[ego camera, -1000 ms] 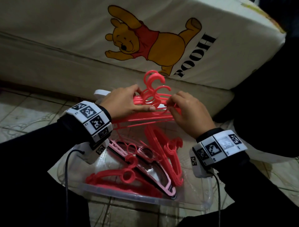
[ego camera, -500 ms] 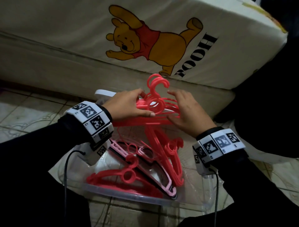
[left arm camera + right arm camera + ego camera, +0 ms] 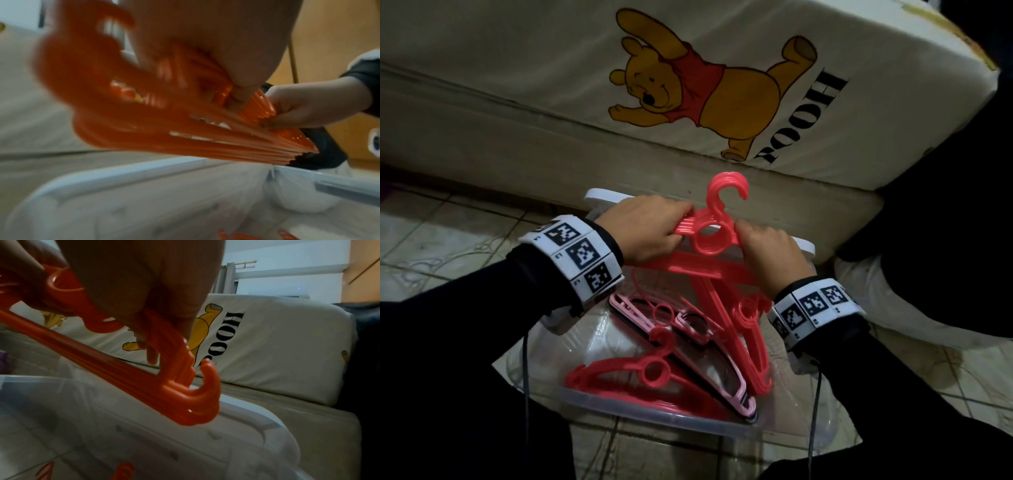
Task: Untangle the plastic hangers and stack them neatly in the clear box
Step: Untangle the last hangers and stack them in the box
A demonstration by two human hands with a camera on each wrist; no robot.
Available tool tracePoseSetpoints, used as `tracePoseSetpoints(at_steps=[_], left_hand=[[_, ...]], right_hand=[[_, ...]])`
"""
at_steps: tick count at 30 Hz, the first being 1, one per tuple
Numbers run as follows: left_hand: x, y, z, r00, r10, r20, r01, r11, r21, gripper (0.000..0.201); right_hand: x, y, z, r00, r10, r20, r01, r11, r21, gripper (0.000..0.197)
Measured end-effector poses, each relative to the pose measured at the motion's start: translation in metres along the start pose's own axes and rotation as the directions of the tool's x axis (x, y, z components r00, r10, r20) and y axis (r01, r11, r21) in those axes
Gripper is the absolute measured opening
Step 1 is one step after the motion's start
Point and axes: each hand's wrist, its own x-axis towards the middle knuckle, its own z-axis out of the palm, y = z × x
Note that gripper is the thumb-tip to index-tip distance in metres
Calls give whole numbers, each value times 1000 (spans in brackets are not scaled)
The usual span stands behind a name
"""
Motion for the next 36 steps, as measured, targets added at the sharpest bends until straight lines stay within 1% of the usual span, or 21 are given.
tracePoseSetpoints(at_steps=[2, 4, 6, 7, 9, 10, 11, 12, 14, 15, 17, 19, 22, 24, 26, 27, 28, 29, 32, 34, 36], left_hand=[[1, -2, 0, 999, 12, -30, -9, 996, 90, 19], [1, -6, 1, 998, 0, -55, 10, 984, 176, 17], [1, -12, 0, 996, -30, -79, 47, 971, 233, 17], [1, -15, -1, 995, -38, -89, 58, 970, 237, 15], [1, -22, -3, 993, -55, -103, 77, 972, 220, 11], [1, -24, -4, 992, -65, -110, 87, 975, 205, 13], [1, -25, -4, 991, -72, -113, 93, 977, 192, 16], [1, -25, -4, 990, -78, -115, 98, 979, 176, 17], [1, -25, -5, 987, -83, -134, 101, 986, 130, 13], [2, -24, -5, 985, -88, -148, 104, 989, 102, 12], [3, -23, -6, 981, -100, -168, 109, 993, 41, 18], [4, -22, -7, 977, -106, -186, 104, 994, -23, 18], [6, -21, -9, 972, -116, -203, 101, 991, -84, 13], [7, -21, -9, 973, -123, -193, 106, 990, -97, 11], [8, -23, -9, 975, -128, -182, 111, 989, -98, 10], [8, -23, -8, 975, -130, -179, 114, 989, -95, 11], [8, -24, -7, 975, -131, -177, 116, 989, -90, 11], [9, -24, -7, 975, -132, -177, 118, 989, -84, 11], [9, -25, -5, 977, -114, -182, 105, 993, -58, 16], [9, -25, -5, 977, -96, -191, 89, 995, -44, 19], [8, -25, -5, 976, -88, -200, 82, 996, -37, 19]], right_hand=[[2, -1, 2, 999, 28, -21, -26, 996, 87, 23], [0, 1, 1, 998, 56, -20, -51, 975, 215, 36], [-4, 7, -2, 996, 79, -39, -67, 964, 259, 52], [-7, 12, -4, 992, 92, -91, -66, 964, 259, 56], [-12, 16, -7, 964, 132, -232, -66, 960, 271, 47], [-15, 15, -9, 954, 154, -259, -79, 958, 277, 39], [-17, 12, -9, 957, 168, -238, -104, 960, 261, 32], [-18, 9, -6, 970, 160, -182, -121, 971, 206, 27], [-20, 2, 8, 996, 87, 20, -88, 994, 57, 19], [-22, -2, 19, 989, 47, 140, -49, 999, 7, 18], [-22, -14, 47, 936, -27, 351, 46, 998, -47, 20], [-21, -27, 77, 872, -84, 481, 129, 990, -60, 24], [-18, -40, 114, 832, -190, 522, 241, 970, -30, 24], [-17, -43, 133, 823, -215, 526, 254, 967, -2, 28], [-18, -45, 155, 833, -146, 533, 177, 984, -7, 34], [-19, -44, 164, 822, -89, 562, 130, 991, -34, 35], [-20, -44, 171, 785, -42, 619, 104, 992, -65, 35], [-22, -44, 175, 755, -24, 655, 113, 989, -95, 36], [-24, -47, 172, 788, -61, 613, 122, 991, -57, 41], [-25, -46, 167, 813, -111, 571, 159, 987, -35, 45], [-23, -44, 163, 828, -151, 540, 226, 971, -75, 42]])
